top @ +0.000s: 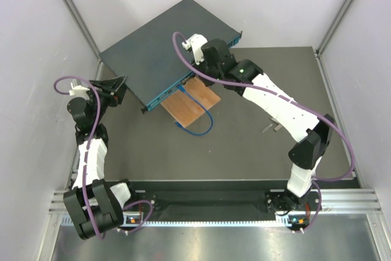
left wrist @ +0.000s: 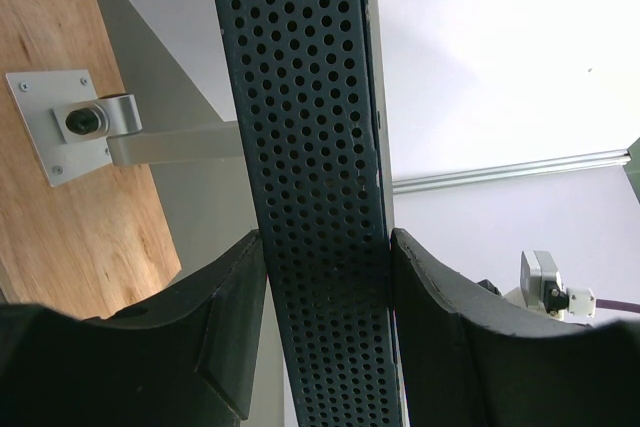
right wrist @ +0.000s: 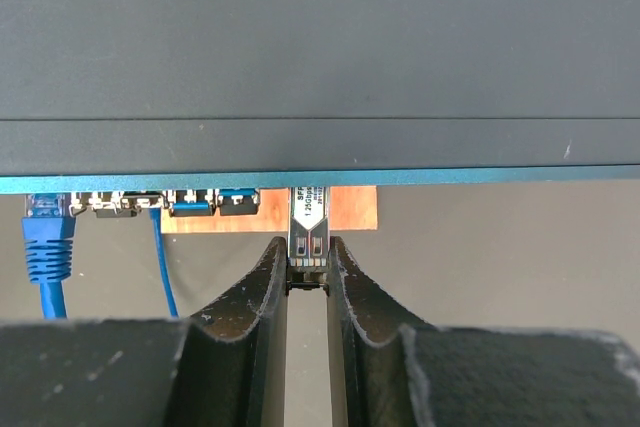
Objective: Insert the plug into the switch port
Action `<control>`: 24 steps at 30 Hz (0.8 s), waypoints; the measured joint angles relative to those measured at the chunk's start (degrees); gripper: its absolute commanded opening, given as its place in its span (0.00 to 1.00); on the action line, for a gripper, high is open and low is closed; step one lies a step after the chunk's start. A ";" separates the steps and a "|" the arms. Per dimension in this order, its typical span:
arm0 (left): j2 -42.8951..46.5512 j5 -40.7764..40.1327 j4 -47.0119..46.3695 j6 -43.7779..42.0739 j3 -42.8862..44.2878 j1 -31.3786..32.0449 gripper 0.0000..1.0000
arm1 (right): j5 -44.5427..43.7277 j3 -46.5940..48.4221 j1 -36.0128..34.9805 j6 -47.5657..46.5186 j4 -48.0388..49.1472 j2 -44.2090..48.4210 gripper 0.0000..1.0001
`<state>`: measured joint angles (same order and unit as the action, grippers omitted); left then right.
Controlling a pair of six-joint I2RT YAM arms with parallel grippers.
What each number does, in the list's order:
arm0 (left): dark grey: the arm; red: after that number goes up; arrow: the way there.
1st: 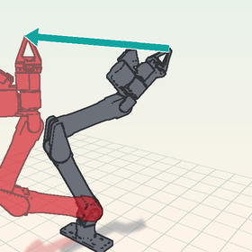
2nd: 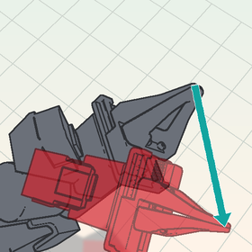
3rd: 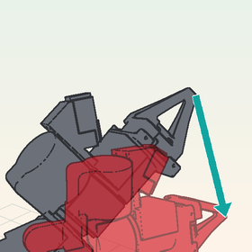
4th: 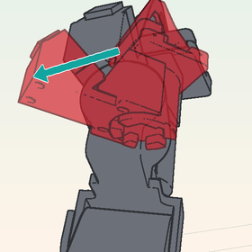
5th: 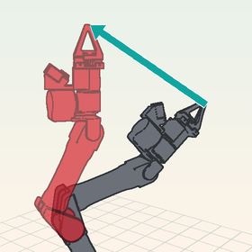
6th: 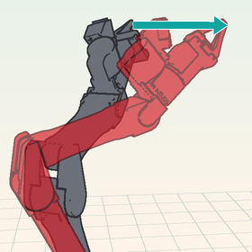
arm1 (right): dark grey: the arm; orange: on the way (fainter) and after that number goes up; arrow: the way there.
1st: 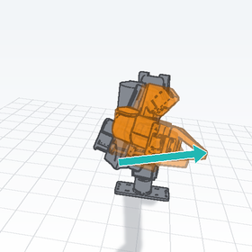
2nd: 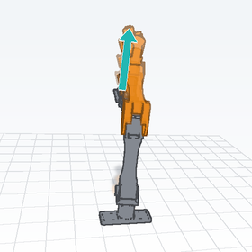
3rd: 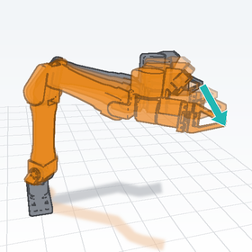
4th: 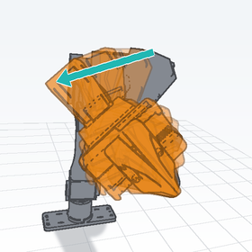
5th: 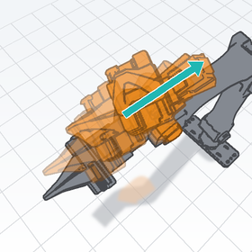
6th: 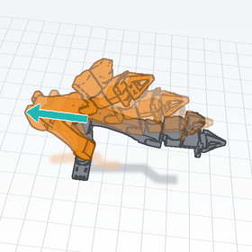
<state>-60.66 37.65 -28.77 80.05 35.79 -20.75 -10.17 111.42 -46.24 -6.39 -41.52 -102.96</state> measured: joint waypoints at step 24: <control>-0.24 0.22 -0.20 -0.13 0.00 0.02 0.00 | 0.87 -7.58 2.01 -2.82 10.99 2.47 0.59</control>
<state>-60.90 37.87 -28.97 79.92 35.79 -20.73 -9.30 103.83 -44.23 -9.21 -30.52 -100.49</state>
